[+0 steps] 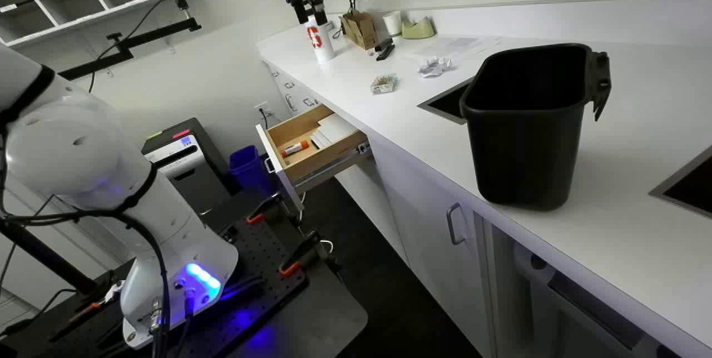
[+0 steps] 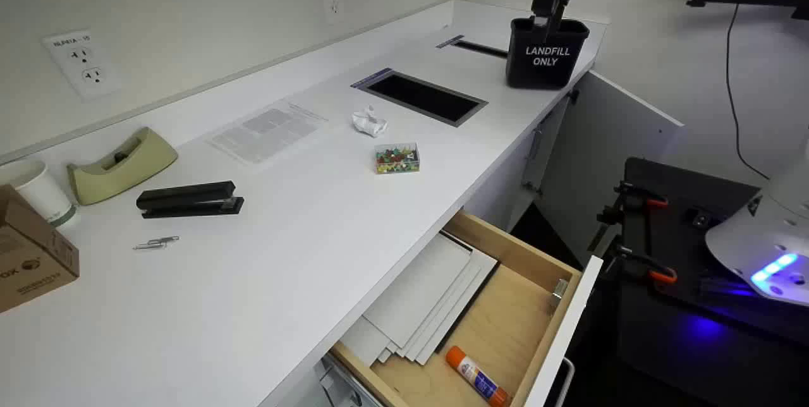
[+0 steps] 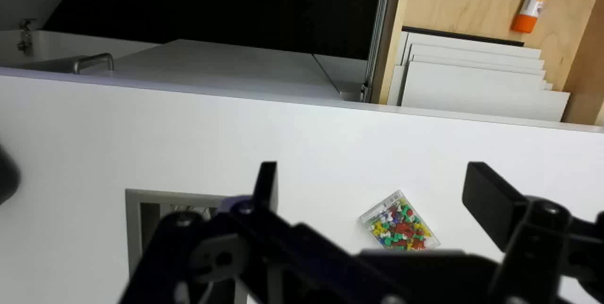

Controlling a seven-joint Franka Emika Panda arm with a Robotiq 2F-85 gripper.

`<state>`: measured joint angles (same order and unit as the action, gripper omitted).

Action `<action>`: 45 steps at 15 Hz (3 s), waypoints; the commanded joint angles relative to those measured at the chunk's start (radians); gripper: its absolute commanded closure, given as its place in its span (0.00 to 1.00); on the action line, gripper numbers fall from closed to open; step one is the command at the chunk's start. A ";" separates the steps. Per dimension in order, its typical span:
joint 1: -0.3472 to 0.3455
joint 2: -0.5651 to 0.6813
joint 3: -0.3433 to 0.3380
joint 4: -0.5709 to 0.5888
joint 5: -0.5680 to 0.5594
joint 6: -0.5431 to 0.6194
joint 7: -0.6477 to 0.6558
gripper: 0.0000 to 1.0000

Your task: Close the open cabinet door on the right

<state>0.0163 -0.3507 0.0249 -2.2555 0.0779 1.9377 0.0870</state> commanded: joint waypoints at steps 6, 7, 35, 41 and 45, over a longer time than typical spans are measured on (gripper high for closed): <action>-0.014 0.000 0.007 0.004 -0.018 0.009 0.042 0.00; -0.033 -0.013 0.009 -0.009 -0.039 0.048 0.094 0.00; -0.616 -0.393 -0.330 -0.517 -0.251 0.190 0.392 0.00; -0.802 -0.331 -0.367 -0.560 -0.203 0.362 0.320 0.00; -0.801 -0.326 -0.341 -0.555 -0.192 0.359 0.316 0.00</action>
<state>-0.7497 -0.6834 -0.3533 -2.8111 -0.1483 2.2971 0.4288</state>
